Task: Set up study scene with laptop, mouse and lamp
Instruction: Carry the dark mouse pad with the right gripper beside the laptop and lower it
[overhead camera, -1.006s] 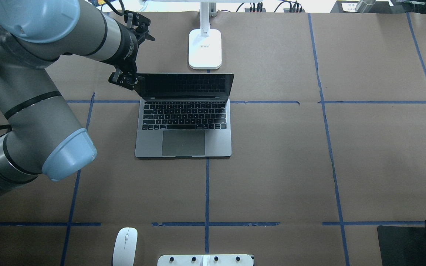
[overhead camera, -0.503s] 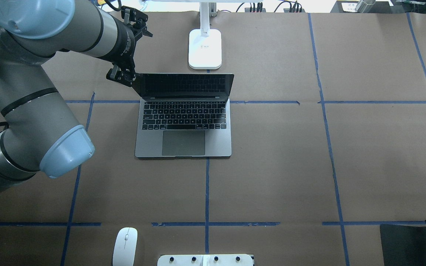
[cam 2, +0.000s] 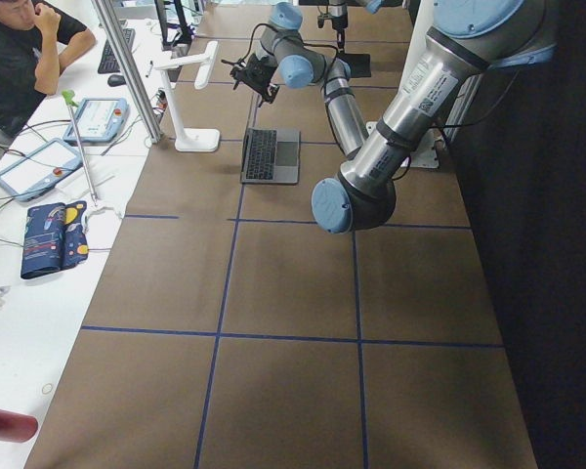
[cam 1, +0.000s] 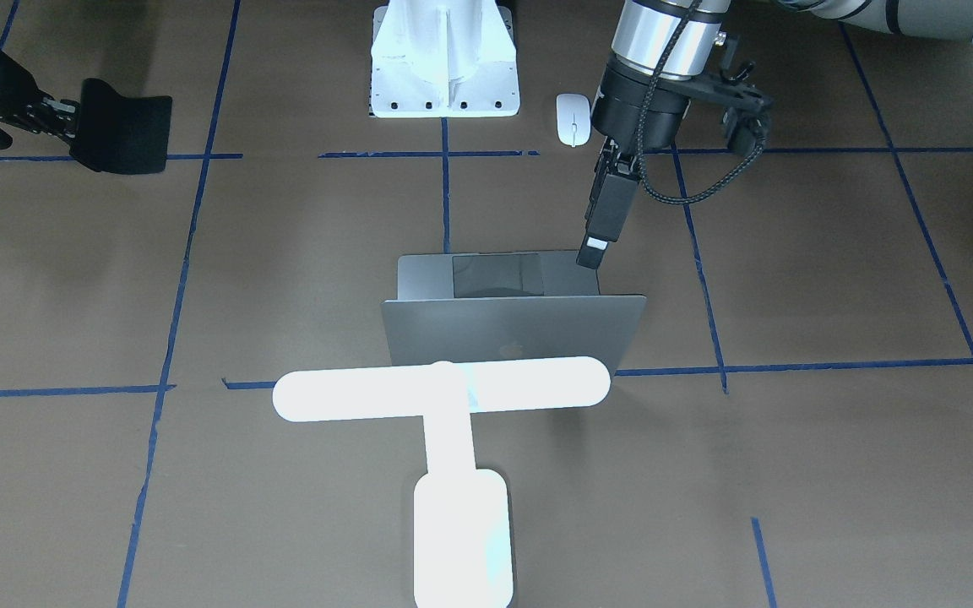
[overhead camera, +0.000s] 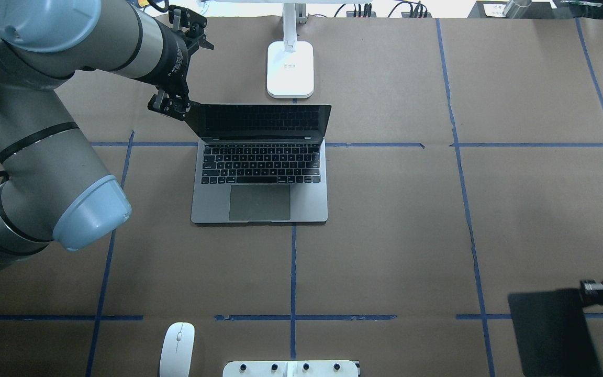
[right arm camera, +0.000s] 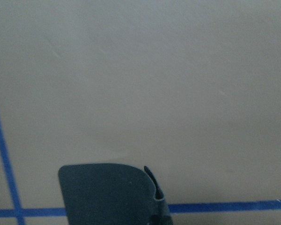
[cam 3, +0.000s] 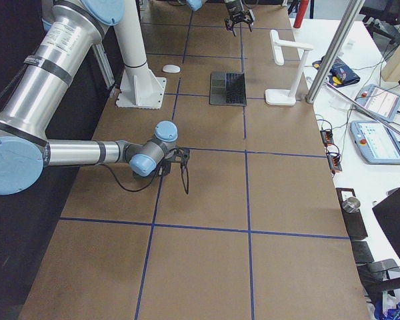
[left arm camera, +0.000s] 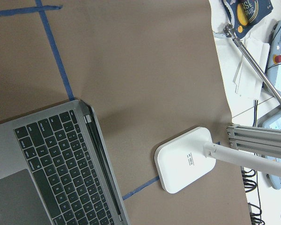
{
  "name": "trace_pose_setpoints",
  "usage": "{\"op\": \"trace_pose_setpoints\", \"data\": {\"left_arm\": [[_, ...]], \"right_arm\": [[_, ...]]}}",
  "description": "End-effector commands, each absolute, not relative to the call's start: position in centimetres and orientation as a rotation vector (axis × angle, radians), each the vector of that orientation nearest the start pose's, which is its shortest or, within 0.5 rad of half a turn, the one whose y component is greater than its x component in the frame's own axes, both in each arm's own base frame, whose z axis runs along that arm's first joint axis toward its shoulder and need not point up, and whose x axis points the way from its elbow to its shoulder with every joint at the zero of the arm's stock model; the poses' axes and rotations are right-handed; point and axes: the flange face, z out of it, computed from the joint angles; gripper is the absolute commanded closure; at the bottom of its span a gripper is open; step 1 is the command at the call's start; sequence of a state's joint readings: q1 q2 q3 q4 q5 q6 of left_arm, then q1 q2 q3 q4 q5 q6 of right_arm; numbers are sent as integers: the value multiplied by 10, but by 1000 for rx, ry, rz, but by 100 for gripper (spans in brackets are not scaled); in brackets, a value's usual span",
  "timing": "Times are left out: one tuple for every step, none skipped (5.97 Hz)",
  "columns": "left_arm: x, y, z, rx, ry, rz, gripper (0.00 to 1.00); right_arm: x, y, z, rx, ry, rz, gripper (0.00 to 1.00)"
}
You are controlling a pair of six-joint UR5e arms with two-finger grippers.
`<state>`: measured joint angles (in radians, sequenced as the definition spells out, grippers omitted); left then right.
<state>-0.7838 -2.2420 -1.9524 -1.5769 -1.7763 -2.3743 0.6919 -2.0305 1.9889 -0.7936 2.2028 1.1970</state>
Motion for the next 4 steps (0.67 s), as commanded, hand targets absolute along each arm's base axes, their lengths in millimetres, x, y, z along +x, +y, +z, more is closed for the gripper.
{"op": "trace_pose_setpoints", "data": {"left_arm": [[340, -498, 117, -214, 1142, -1315, 0], [339, -499, 117, -213, 1143, -1316, 0], [339, -498, 117, -213, 1143, -1316, 0], [338, -498, 116, -213, 1144, -1316, 0]], "right_arm": [[-235, -336, 477, -46, -1042, 90, 100], [-268, -385, 411, -21, -1083, 92, 100], [-300, -433, 331, -5, -1084, 110, 100], [-324, -481, 247, 11, -1085, 133, 100]]}}
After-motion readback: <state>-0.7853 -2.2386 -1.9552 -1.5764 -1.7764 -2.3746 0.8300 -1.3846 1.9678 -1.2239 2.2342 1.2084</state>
